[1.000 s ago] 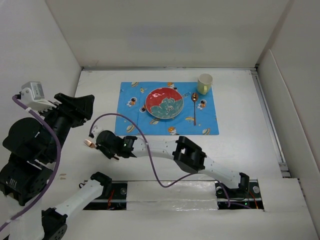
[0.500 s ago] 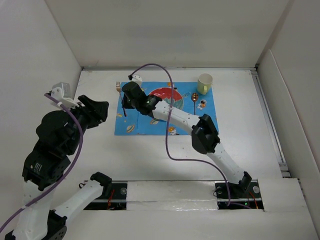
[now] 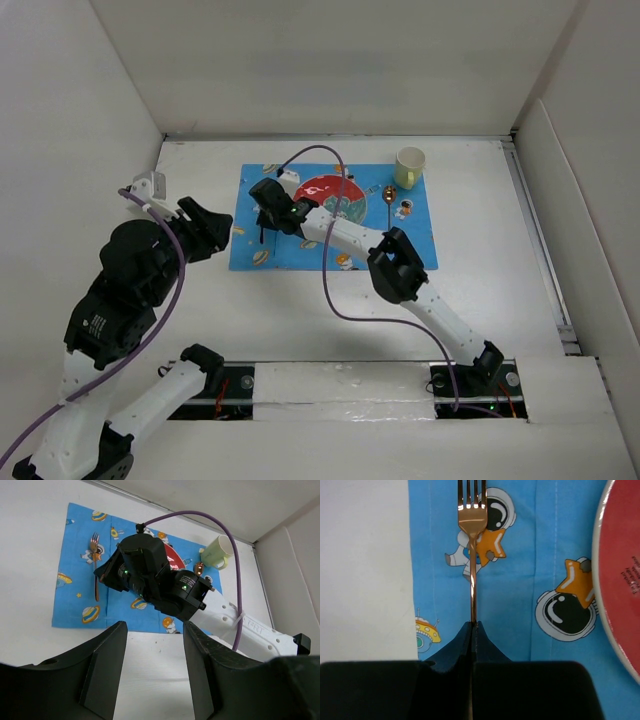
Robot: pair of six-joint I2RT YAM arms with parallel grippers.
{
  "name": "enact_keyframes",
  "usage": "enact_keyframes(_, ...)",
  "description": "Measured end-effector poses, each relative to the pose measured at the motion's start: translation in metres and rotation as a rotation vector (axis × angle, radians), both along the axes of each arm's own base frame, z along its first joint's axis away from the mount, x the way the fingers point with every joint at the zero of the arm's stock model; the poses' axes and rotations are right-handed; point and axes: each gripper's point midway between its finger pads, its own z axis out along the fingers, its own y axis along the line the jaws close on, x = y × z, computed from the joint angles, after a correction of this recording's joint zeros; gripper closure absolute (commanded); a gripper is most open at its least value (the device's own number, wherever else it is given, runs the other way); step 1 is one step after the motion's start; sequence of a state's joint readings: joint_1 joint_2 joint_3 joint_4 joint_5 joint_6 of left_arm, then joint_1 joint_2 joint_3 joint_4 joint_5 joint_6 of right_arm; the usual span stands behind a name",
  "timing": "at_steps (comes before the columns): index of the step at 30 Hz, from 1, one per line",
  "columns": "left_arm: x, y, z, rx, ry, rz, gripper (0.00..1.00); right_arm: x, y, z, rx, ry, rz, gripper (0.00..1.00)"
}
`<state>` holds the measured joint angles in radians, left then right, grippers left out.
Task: Set the dinner table for one person
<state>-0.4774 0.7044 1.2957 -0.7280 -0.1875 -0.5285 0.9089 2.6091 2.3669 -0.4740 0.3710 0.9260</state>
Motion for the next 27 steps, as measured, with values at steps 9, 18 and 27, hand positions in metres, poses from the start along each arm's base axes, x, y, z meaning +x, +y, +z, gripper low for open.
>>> enact_keyframes(9, 0.002, -0.001, -0.012, 0.011, 0.02, 0.001, 0.54, 0.013, -0.008, -0.013, -0.006, 0.013, -0.023, 0.95)
enact_keyframes(18, 0.002, 0.001, -0.011, 0.013, 0.017, 0.012, 0.53, 0.012, -0.002, -0.021, 0.016, 0.026, 0.0, 0.59)
enact_keyframes(27, 0.012, 0.002, -0.009, 0.017, 0.011, 0.039, 0.43, 0.003, -0.002, 0.021, 0.034, 0.012, 0.149, 0.46)
